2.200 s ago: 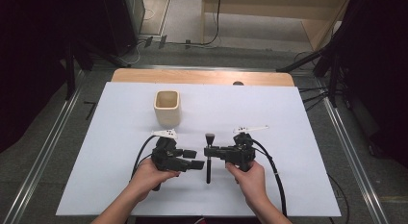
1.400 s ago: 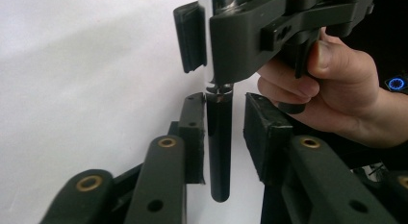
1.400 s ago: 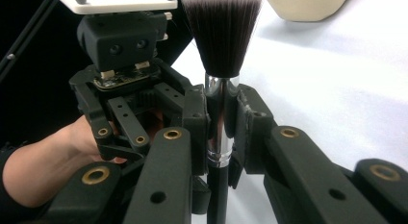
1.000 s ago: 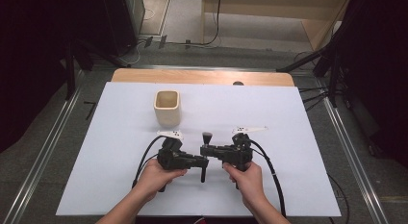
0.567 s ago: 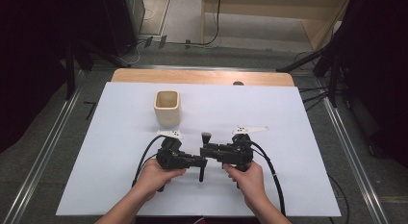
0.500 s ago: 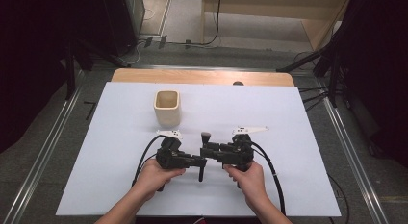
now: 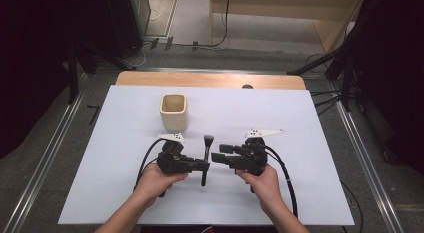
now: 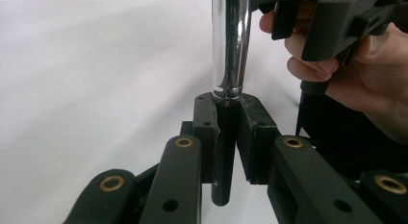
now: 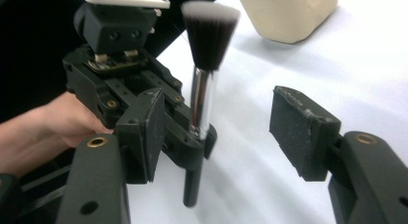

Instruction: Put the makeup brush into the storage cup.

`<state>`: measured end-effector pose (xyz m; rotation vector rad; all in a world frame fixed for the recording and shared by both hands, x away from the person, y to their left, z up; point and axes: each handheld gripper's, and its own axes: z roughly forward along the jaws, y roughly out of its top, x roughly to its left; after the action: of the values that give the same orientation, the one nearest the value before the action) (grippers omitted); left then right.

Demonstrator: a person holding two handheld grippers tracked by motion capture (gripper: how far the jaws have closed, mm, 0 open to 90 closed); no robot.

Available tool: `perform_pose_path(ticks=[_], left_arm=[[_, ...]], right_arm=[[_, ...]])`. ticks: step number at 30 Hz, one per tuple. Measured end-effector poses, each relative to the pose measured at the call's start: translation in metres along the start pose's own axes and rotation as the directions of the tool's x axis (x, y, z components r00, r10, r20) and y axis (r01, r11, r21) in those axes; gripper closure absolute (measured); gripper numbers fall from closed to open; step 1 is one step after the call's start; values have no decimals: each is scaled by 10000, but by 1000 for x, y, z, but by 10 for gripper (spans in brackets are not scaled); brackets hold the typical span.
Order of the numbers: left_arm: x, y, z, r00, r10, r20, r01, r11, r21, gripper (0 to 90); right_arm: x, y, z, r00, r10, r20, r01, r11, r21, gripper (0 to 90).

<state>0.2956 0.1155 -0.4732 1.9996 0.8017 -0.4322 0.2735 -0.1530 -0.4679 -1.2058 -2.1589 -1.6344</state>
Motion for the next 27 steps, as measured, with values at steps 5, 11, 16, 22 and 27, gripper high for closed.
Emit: perform_pose_path(ticks=[5, 11, 16, 22, 27], left_arm=[[0, 0, -3, 9999, 67, -142, -68, 10000, -34, 796], [-1, 1, -6, 9995, 181, -276, -180, 9998, 56, 796], [-1, 1, -7, 9988, 291, -404, -289, 9996, 66, 796], [-2, 2, -10, 9977, 416, -543, -412, 9991, 93, 795], [0, 2, -13, 9976, 406, -558, -407, 9992, -18, 794]], right_arm=[[-3, -1, 0, 9993, -142, 346, 135, 9997, 203, 371], [-5, -3, -1, 9947, -404, 944, 360, 9982, 476, 358], [-9, -5, -1, 9904, -525, 1277, 436, 9965, 711, 323], [-8, -5, 0, 9721, -1091, 2077, 915, 9915, 925, 255], [-6, -8, 0, 9492, -1903, 2508, 1563, 9764, 1493, 242]])
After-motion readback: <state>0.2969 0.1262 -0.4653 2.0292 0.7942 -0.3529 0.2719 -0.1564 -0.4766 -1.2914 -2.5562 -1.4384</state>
